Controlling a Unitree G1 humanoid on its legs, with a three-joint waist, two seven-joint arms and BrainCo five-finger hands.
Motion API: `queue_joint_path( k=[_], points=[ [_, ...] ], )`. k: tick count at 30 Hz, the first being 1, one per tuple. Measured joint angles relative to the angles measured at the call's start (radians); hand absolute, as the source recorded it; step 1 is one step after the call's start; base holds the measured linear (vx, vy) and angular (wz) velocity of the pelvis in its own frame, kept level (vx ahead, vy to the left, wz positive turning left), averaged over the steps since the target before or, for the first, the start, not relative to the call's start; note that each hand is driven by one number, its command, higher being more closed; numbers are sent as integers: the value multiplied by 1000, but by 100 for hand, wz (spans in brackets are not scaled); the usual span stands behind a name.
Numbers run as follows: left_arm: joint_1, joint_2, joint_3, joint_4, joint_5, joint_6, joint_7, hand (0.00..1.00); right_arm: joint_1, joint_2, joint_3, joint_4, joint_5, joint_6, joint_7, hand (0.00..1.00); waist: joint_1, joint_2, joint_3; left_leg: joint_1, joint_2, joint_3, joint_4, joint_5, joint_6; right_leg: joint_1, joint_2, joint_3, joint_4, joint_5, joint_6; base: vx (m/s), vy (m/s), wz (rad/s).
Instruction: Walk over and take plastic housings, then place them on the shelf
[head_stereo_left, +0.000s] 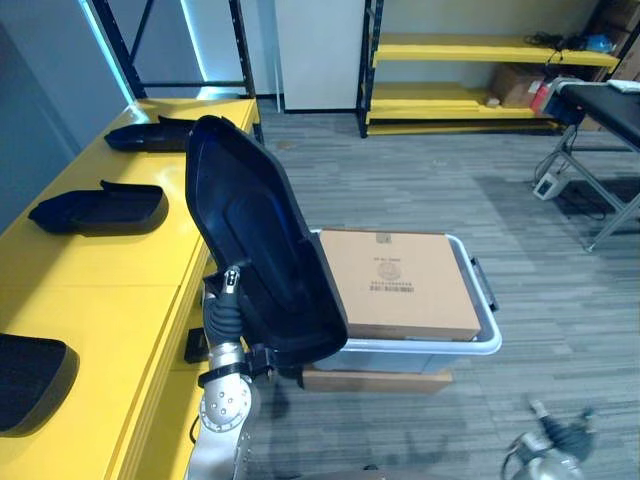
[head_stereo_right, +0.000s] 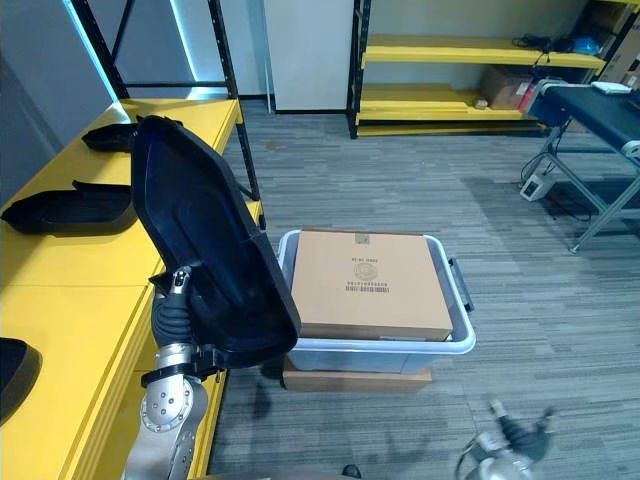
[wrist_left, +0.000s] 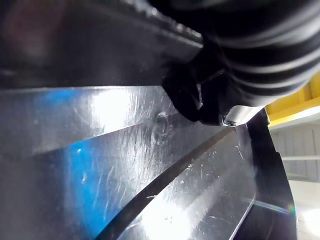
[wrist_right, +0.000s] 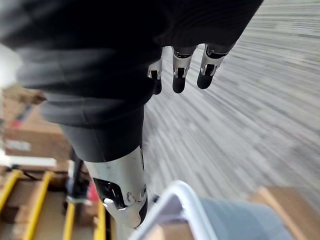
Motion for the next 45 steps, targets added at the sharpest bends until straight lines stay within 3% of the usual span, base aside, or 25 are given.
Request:
queue_joint_path(
  k=[6,8,10,12,13,14,15,16,17,18,20,21,23,25,27,28,29,31,35,36,37,38,42,45],
  points=[
    [19,-16,7,-20,0,-8,3,100,-9,-4,52,121,-15,1,41,0,23,-4,1,-1,-12,-86,1,7,-1,14,-15,-84,45,-39,-7,23,-16,44],
    [25,-17,5,-54,0,-10,4,100,-17,-5,70,165,-14,1,40,0,42,-11,7,-31,-33,-165,31,15,-12,9,-36,-162,99,-81,-6,31,-12,104],
    [25,-17,5,-93,-1,-12,6,100,-37,-11,93,188,-13,0,37,0,42,-22,26,-59,-58,-223,49,31,-36,4,-68,-247,155,-123,-3,-4,-2,152],
    [24,-19,5,-125,-2,-22,10,100,-53,-20,106,190,-12,-2,34,0,47,-21,35,-101,-77,-259,63,35,-38,-14,-97,-335,206,-158,1,-39,10,150],
    [24,-18,6,-142,-4,-31,24,100,-79,-20,106,192,-12,-3,33,0,58,-18,46,-130,-58,-180,61,3,-4,-16,-116,-389,222,-168,3,-79,26,148],
    [23,-19,5,-155,-8,-33,25,100,-95,-28,107,193,-12,-5,30,0,55,-25,61,-155,-14,-26,81,-12,-7,-5,-136,-451,226,-170,5,-75,59,153],
    [22,-19,3,-157,-9,-39,25,100,-103,-39,107,200,-12,-9,29,0,52,-18,62,-170,16,70,100,-12,-7,-1,-147,-485,228,-171,8,-58,75,167],
    [22,-34,-7,-156,-9,-51,27,100,-123,-62,108,228,-12,-13,28,0,49,2,65,-195,79,255,142,-13,-6,13,-161,-547,236,-174,12,-11,96,125],
    [20,-41,-11,-157,-9,-53,28,100,-133,-71,108,242,-11,-12,27,0,48,8,67,-201,110,340,162,-10,-2,18,-173,-570,249,-181,23,24,163,170],
    [7,-47,-16,-150,-9,-58,36,100,-149,-85,107,276,-10,-11,26,0,37,23,66,-200,153,513,208,-3,31,37,-211,-641,287,-204,58,24,200,119],
    [-5,-45,-27,-149,-10,-72,47,100,-166,-89,106,308,-8,-9,27,0,44,15,68,-201,115,502,196,-20,34,55,-237,-671,273,-207,67,36,223,89],
    [-33,-28,-34,-143,-10,-91,46,100,-192,-77,108,319,-5,-9,26,0,37,23,74,-207,77,467,188,-20,36,83,-255,-701,250,-203,88,56,209,69],
    [-59,-21,-38,-133,-10,-94,45,100,-205,-71,108,345,-5,-7,26,0,38,22,75,-213,54,450,183,-19,45,86,-264,-712,238,-201,89,59,174,56],
    [-88,-21,-31,-119,-10,-93,47,100,-239,-66,108,380,-6,6,28,0,38,14,79,-216,19,424,195,-32,75,113,-283,-739,228,-177,91,119,159,49],
    [-94,-16,-32,-112,-8,-92,47,100,-249,-68,108,375,-8,7,32,0,34,14,80,-214,-11,386,203,-45,96,117,-313,-721,289,-169,64,166,128,51],
    [-94,-16,-43,-102,-7,-92,48,100,-241,-70,108,377,-10,7,35,0,24,17,82,-185,-23,357,177,-47,100,77,-323,-614,378,-191,-2,200,117,79],
    [-99,-9,-52,-81,-2,-92,50,100,-236,-61,111,379,-10,7,39,0,9,18,83,-160,-26,309,161,-42,101,43,-263,-433,418,-243,-2,171,61,89],
    [-115,-1,-52,-39,1,-91,63,100,-228,-63,142,378,-10,7,39,0,-3,8,89,-113,-37,259,134,-33,98,-10,-173,-206,462,-306,-2,177,-15,100],
    [-136,-1,-96,-31,9,-86,85,100,-160,-40,185,329,-1,7,39,0,-20,-10,99,-81,-72,92,167,-41,82,-162,-20,133,582,-366,4,171,-82,134],
    [-136,-4,-100,-31,15,-86,88,100,-152,-37,185,319,1,7,38,0,-16,-13,100,-81,-75,77,182,-47,73,-174,-11,161,574,-359,8,110,-137,138],
    [-132,-4,-104,-38,28,-86,88,100,-141,-25,194,298,3,7,38,0,-9,-35,104,-88,-90,54,207,-69,53,-173,-30,167,502,-274,5,77,-169,114],
    [-126,-5,-102,-53,40,-90,88,100,-140,-16,213,296,3,10,39,0,3,-60,113,-89,-103,28,240,-104,36,-152,-51,153,465,-261,29,101,-262,110],
    [-122,-38,-122,-57,41,-93,83,100,-141,-29,221,283,2,6,39,0,38,-16,97,-103,-8,45,234,-92,-2,-98,-9,63,342,-215,-10,92,-198,54],
    [-108,-38,-123,-56,40,-93,67,100,-136,-23,225,283,2,6,39,0,41,-21,97,-87,18,37,207,-73,-28,-60,8,29,292,-193,-28,77,-132,23]
  ],
)
